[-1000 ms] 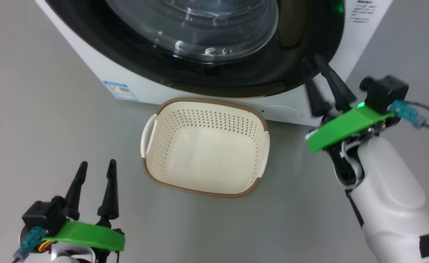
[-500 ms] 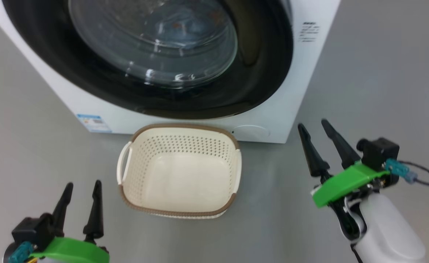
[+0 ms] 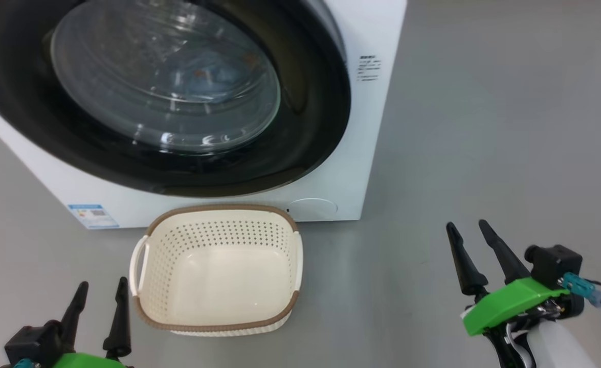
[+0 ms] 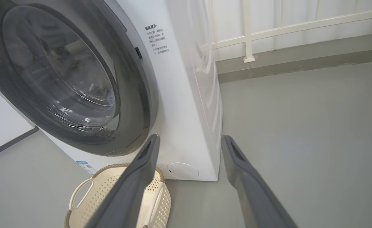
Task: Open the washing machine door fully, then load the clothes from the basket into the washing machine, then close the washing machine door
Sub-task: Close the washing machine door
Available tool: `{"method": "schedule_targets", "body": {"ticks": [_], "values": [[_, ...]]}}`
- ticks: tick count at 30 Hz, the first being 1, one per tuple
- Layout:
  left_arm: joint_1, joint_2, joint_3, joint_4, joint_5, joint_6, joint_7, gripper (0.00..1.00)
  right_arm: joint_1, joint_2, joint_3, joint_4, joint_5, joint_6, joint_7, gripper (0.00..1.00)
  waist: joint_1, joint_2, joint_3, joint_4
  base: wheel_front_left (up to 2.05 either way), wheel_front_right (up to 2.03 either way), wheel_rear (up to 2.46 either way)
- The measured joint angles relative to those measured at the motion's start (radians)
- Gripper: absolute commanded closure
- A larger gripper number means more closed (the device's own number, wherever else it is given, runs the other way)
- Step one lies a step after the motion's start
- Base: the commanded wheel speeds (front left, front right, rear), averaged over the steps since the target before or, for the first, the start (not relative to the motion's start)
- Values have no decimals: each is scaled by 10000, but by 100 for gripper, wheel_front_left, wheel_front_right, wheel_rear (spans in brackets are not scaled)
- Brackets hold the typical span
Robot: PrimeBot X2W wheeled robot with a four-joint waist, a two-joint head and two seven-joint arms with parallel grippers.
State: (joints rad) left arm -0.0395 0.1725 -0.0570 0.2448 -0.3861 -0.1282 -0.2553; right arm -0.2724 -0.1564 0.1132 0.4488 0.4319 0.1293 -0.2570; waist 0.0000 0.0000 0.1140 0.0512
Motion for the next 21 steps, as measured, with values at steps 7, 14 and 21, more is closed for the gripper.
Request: {"method": "schedule_targets", "body": {"ticks": [7,14,21], "values": [[17,44,50,159,-71,0,0,0,593,-42,-548,-157,-98,0,0,0,0,0,-168,-399,0,0,0],[206,56,63,245,-71,0,0,0,1114,-119,-863,-326,-128,0,0,0,0,0,-300,-603,0,0,0],[263,56,75,290,-67,0,0,0,1357,-148,-1016,-418,-159,0,0,0,0,0,-485,-692,0,0,0]]}}
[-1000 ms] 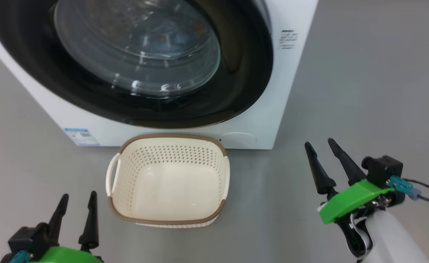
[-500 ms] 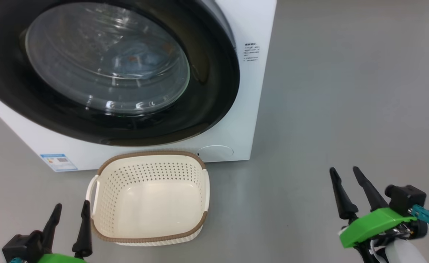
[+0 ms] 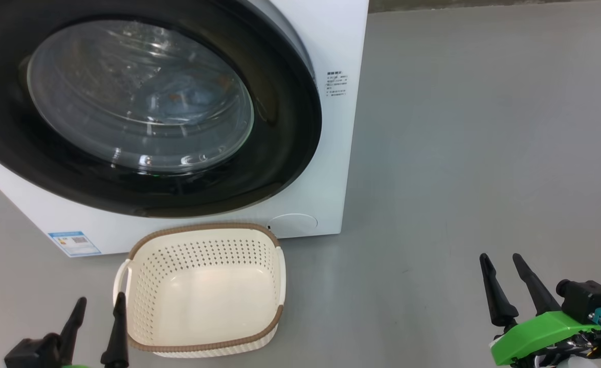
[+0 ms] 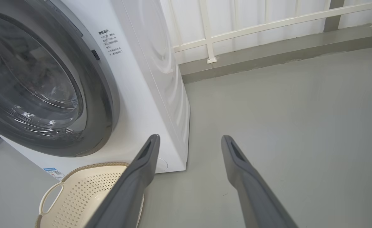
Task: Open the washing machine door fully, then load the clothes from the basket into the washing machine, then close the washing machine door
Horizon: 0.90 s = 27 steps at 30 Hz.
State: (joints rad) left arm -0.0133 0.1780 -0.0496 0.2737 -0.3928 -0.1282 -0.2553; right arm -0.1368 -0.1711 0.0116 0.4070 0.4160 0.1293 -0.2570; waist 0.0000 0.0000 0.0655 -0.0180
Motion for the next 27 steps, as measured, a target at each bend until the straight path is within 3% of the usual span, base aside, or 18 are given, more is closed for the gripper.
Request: {"method": "schedule_targets", "body": {"ticks": [27], "values": [[337,-8,90,-23,2,0,0,0,350,81,-169,-215,-25,0,0,0,0,0,-188,-54,0,0,0]]}}
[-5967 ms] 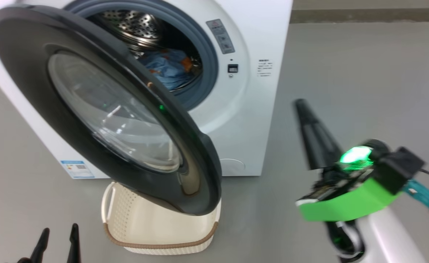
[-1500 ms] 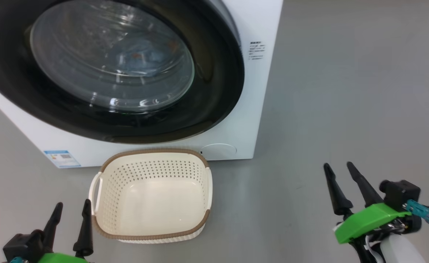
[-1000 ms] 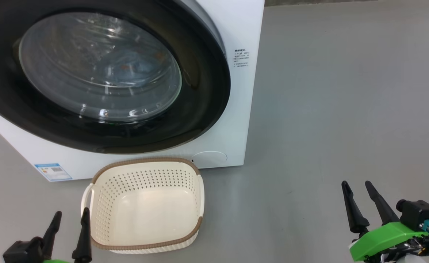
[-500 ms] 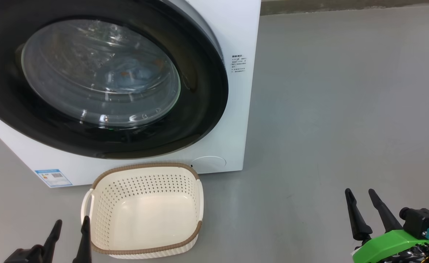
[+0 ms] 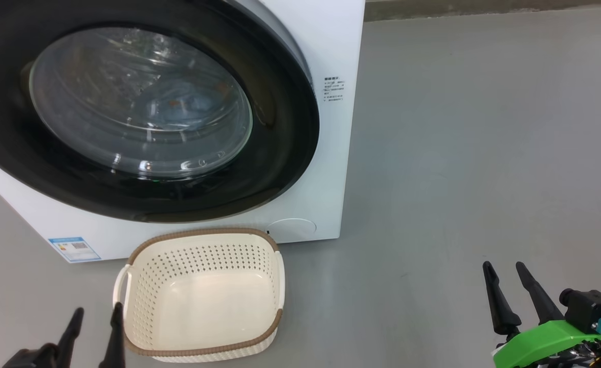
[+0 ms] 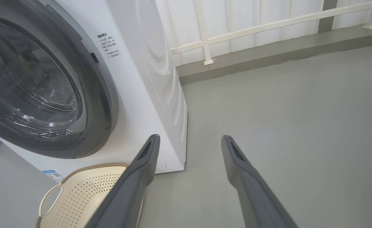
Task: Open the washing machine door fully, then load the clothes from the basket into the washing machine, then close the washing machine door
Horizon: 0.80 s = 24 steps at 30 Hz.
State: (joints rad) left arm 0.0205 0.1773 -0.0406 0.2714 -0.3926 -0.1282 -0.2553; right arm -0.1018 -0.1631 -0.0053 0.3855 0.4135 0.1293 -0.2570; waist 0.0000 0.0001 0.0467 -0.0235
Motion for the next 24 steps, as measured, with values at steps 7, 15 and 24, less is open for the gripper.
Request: {"method": "schedule_targets", "body": {"ticks": [7,15,24], "values": [[151,-479,-132,512,-25,4,31,100,238,309,25,627,65,0,21,100,0,-1,3,-2,0,0,0],[203,-518,-88,525,-788,4,278,100,263,347,-15,579,769,0,282,100,4,0,-48,13,0,0,0],[198,-602,8,520,-1620,4,543,100,263,391,-98,464,1599,0,543,100,2,0,-60,31,0,0,0]]}}
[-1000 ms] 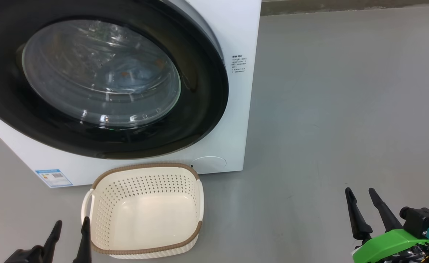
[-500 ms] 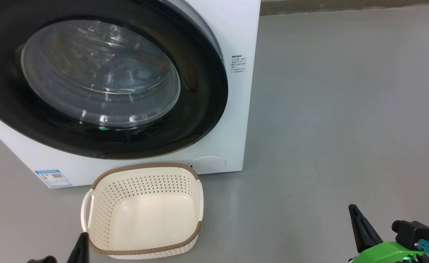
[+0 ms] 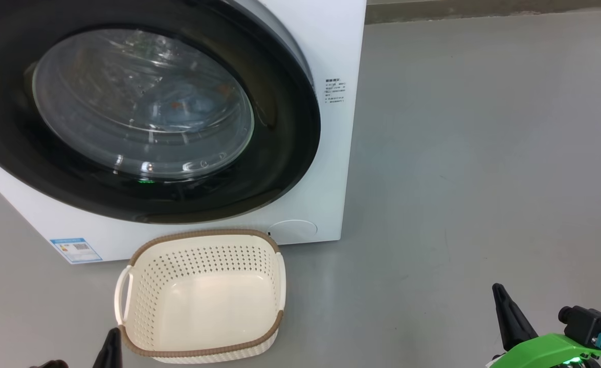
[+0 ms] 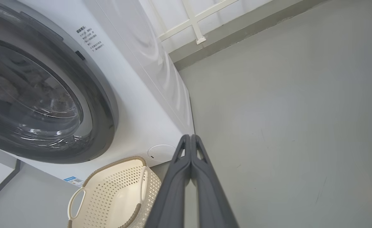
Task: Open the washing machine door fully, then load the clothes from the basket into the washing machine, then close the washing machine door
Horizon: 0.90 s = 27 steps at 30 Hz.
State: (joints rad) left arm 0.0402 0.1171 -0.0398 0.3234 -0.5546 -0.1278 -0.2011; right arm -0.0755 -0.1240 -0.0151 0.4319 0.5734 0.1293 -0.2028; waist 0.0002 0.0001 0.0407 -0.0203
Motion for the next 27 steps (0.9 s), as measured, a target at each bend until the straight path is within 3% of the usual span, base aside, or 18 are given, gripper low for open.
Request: {"method": "schedule_targets", "body": {"ticks": [27], "values": [[-216,-159,299,-107,-2627,0,779,100,-2,217,-303,-385,2512,-2,784,100,-1,0,-94,51,0,0,0]]}}
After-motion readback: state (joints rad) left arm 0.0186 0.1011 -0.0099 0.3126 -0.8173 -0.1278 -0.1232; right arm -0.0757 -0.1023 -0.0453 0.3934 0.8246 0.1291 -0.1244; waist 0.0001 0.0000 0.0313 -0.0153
